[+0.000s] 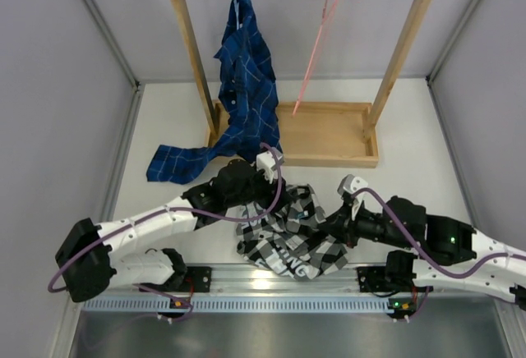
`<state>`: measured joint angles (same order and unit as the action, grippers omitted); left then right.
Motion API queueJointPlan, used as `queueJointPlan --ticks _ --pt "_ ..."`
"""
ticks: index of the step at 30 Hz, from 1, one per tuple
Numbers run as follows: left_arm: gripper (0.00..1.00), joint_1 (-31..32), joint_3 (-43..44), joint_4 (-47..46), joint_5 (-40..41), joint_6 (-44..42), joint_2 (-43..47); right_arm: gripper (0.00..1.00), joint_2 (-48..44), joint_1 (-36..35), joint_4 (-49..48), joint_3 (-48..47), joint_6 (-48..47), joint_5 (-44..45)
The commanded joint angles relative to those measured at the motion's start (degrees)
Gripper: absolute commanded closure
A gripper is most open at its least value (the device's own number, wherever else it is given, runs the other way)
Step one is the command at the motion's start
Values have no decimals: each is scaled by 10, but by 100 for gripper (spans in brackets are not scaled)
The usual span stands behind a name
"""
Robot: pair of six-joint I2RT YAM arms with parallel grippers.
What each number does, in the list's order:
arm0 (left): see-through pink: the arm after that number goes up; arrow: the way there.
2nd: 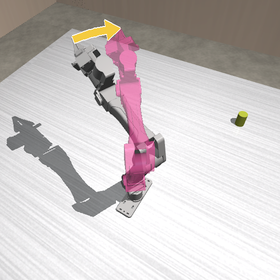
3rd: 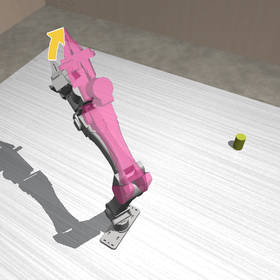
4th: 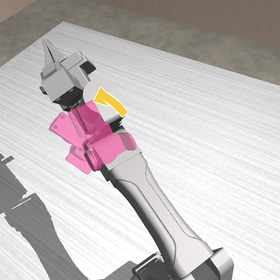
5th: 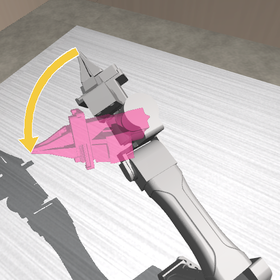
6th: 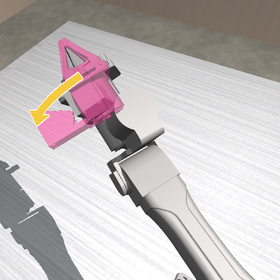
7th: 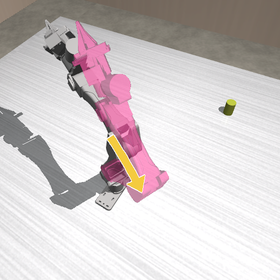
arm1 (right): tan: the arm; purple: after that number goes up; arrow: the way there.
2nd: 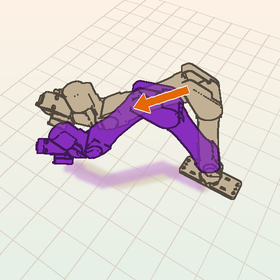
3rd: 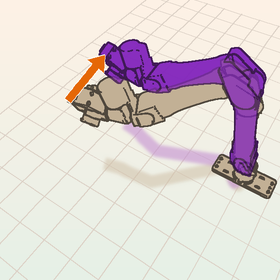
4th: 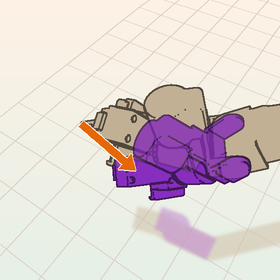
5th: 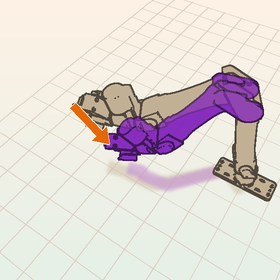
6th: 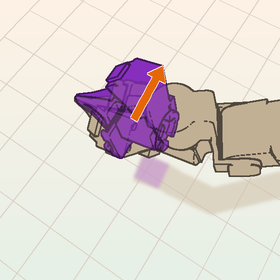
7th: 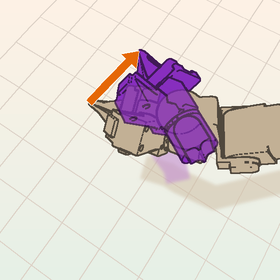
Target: Place the shirt on the hanger
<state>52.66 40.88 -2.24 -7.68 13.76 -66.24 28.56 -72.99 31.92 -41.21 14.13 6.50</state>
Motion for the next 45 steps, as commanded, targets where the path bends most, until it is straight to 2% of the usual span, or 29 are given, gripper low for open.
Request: queueJointPlan --ticks 1,2,3,4,6,9,12,13,16,20,25,31,35,42,45 --pt "31 2 -5 -36 17 -24 -16 95 -26 1 -61 0 -1 14" --pt "30 2 -4 -34 15 -24 -20 95 -32 1 -62 3 -1 12" --pt "40 2 0 -35 14 -22 -23 95 -34 1 -62 4 -2 13" --pt "55 2 1 -37 15 -22 -24 94 -35 1 -63 7 -1 14" --pt "100 2 7 -39 39 -10 -21 94 -36 1 -62 9 5 25" --pt "100 3 16 -38 71 10 14 93 -27 1 -50 4 10 57" --pt "100 14 18 -42 133 18 72 84 2 1 -33 -19 10 91" --pt "100 16 19 -42 145 20 86 67 22 1 -27 -33 10 98" --pt "100 17 20 -41 174 45 131 44 73 1 -8 -52 32 142" --pt "100 17 34 -8 204 98 132 35 127 1 8 -53 126 193" --pt "100 17 38 10 259 181 101 33 139 -7 -20 -20 206 226" --pt "100 20 40 47 309 238 89 32 156 -31 -8 14 287 337" --pt "100 20 30 51 330 246 102 32 169 -39 25 34 423 395" --pt "100 21 12 50 364 257 119 35 225 -102 64 25 535 440" --pt "100 21 10 50 367 261 129 41 251 -127 58 28 571 452"
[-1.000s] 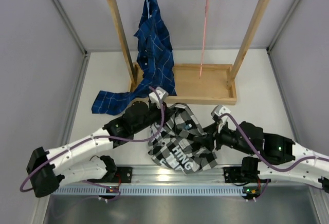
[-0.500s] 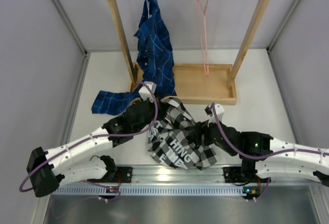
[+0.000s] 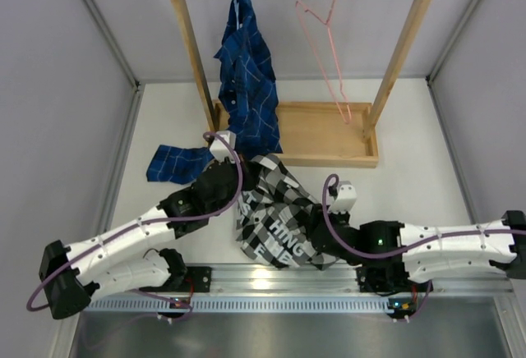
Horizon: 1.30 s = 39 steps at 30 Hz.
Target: Place the shirt on the hanger
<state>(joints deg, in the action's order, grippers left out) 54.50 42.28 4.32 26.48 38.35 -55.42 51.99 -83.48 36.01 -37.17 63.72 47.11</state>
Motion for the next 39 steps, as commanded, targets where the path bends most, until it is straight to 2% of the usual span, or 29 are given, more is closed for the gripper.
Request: queueJointPlan --ticks 1,4,7,11,14,17,18,19,20,23,25,26,27,28,29,30,32,34,36,37,39 --pt "100 3 -4 -16 24 16 22 49 28 -26 -4 -12 71 42" --pt "100 3 -4 -22 13 16 30 64 48 -26 -31 -19 44 50" --pt "100 3 -13 -37 -6 18 46 66 54 -15 -32 -45 20 79" --pt "100 3 -26 -38 -9 24 71 66 65 22 -52 -80 -63 74" --pt "100 3 -26 -38 -8 21 87 98 80 38 -52 -104 -105 74" --pt "100 3 -12 -38 -14 9 108 100 78 38 -52 -138 -170 87" --pt "100 3 -1 -38 -24 -16 112 100 73 37 -56 -175 -199 88" --pt "100 3 15 -37 -36 -37 114 100 71 38 -59 -197 -271 83" --pt "100 3 54 -38 -68 -59 121 100 68 38 -60 -251 -310 76" --pt "100 3 126 -56 -108 -150 134 100 69 36 -72 -351 -463 19" --pt "100 3 217 -61 -131 -213 136 100 79 30 -72 -461 -552 -12" --pt "100 3 253 -60 -143 -230 130 100 86 25 -70 -540 -583 -19" --pt "100 3 328 -59 -180 -261 108 100 107 18 -64 -585 -611 -26" --pt "100 3 365 -52 -203 -275 96 100 122 15 -52 -629 -664 -45" --pt "100 3 400 -48 -226 -287 82 100 137 11 -18 -719 -682 -49" --pt "100 3 458 -46 -245 -299 69 100 170 2 0 -763 -697 -45" --pt "100 3 488 -46 -288 -294 44 100 193 -11 26 -829 -734 2" --pt "100 3 472 -46 -292 -267 38 100 192 -19 27 -823 -749 45" --pt "100 3 431 -51 -272 -235 41 100 158 -20 24 -758 -732 72" --pt "100 3 358 -65 -233 -219 44 100 140 -20 19 -726 -702 107" --pt "100 3 270 -126 -196 -146 57 100 77 -20 14 -617 -632 147"
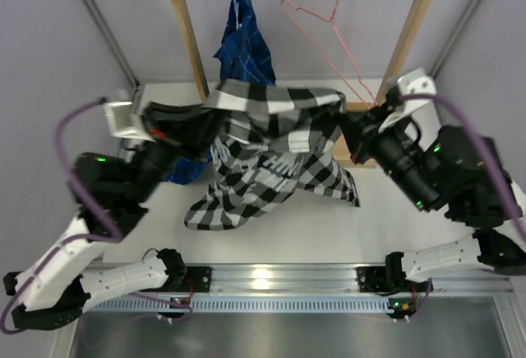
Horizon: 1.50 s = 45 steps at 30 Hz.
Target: Place the shirt on the hanger
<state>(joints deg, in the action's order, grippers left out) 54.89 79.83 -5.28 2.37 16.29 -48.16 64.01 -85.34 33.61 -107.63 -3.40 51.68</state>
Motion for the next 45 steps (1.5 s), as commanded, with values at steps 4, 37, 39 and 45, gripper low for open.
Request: queueJointPlan --ticks 4,37,39,45 --pt "100 6 -273 -45 148 234 -31 100 -166 -1 52 288 192 120" --pt "100 -15 -272 167 12 195 -234 21 -130 177 -4 507 155 -279" --pt "100 -15 -274 163 1 199 -228 30 -82 185 -6 496 154 -286" --pt "100 -15 -281 162 -9 196 -194 51 -4 246 -15 494 156 -295"
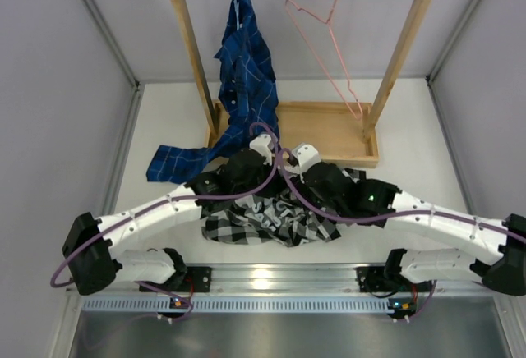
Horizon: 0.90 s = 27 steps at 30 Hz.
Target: Place the shirt on the hanger
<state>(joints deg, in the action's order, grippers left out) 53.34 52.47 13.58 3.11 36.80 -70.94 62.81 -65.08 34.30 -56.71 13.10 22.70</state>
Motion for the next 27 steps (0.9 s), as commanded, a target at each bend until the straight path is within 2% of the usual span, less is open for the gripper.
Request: queueJointPlan --ticks 1,2,3,7,10,16,18,22,27 --pt "100 1 -11 -27 -16 -15 39 55 11 62 -25 -7 -9 -8" --pt "100 1 -12 -27 -18 -19 44 82 13 98 -25 -5 -12 -14" --pt "100 1 -13 -28 -21 -25 51 99 10 109 -24 -6 -15 -16" --pt "100 4 7 -50 -92 -77 63 100 -36 117 -23 -30 -28 19" --pt "100 14 11 -97 -143 -95 68 100 -91 119 0 -54 -40 83" --pt "100 66 -7 -151 -113 -116 41 100 -116 143 62 -41 -12 86" --pt "99 73 -9 -150 -94 -131 27 100 -116 143 83 -28 -5 52" --pt "78 77 -1 -141 -80 -184 9 100 -137 143 85 -7 2 -2" --pt "76 77 17 -113 -54 -200 -15 100 -151 142 88 1 3 -3"
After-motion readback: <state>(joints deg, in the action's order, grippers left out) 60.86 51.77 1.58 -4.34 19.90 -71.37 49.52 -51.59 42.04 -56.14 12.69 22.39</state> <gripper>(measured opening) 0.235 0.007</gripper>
